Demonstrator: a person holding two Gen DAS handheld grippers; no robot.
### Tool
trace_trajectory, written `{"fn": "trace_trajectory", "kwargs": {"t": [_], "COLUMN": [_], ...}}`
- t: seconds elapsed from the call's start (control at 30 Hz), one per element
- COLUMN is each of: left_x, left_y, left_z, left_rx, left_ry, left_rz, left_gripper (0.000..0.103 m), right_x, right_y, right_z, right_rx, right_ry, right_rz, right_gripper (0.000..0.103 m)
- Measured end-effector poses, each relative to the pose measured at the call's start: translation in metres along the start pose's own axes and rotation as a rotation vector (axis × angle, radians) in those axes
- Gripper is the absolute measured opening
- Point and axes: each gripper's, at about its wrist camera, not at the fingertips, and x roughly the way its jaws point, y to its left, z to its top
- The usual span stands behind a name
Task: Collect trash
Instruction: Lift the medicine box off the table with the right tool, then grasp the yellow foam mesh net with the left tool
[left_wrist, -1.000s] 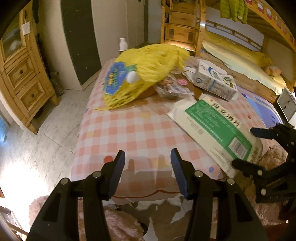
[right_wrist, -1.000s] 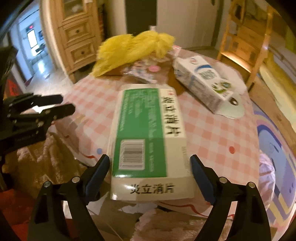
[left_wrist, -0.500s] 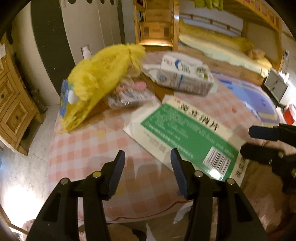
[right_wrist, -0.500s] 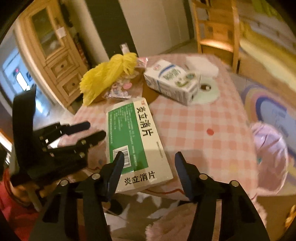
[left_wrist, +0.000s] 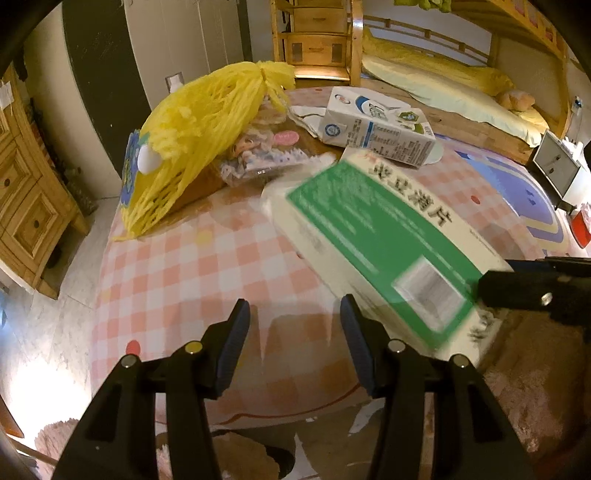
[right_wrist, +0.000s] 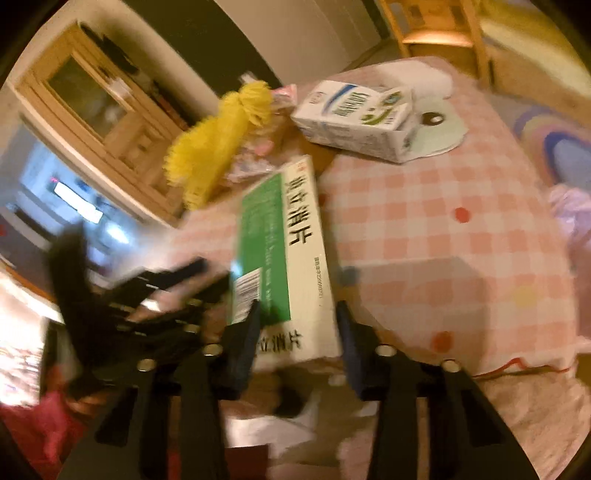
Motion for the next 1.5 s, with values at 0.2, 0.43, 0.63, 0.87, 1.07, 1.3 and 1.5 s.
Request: {"fn": "trace_trajectory", "kwargs": {"t": [0.2, 0.43, 0.63, 0.87, 1.07, 1.3, 1.5], "left_x": [-0.003, -0.029, -0.056, -0.056, -0.048, -0.008, 0.036], "left_y": [-0.003, 0.010, 0.037, 0.071, 0.067, 0.053, 0.047], "left_z": [-0.004, -0.010, -0.003, 0.019, 0.046, 0.087, 0.107], "left_rx": [0.018, -0.006, -0.057, -0.111, -0.096, -0.061, -0.030], "left_ry": [0.004, -0.019, -0.108, -0.156, -0.204, -0.207, -0.134], "left_rz": [-0.020, -0.033, 0.022, 0.133, 0.126, 0.162, 0.197], "left_gripper": [0.044, 0.048, 0.063, 0.071, 0.082, 0.086, 0.086], "right_x": [0.002, -0.022, -0.060, -0.088, -0.078, -0.071, -0.061], "right_y": [0.016, 0.035, 0.046, 0.055, 0.048, 0.035, 0.027], "right_z": [0.004, 0.003, -0.003, 0.019, 0.042, 0.054, 0.056], "right_rx": [-0.032, -0.106, -0.165, -0.218, -0.204, -0.174, -0.151], "right_ry": [-0.012, -0.016, -0.086, -0.302, -0.341, -0.328, -0.303], "right_rz": [-0.015, -0.107, -0.186, -0.353, -0.371, -0.368, -0.362], "right_gripper": [0.031, 0.013, 0.011, 0.011, 0.011, 0.011, 0.011]}}
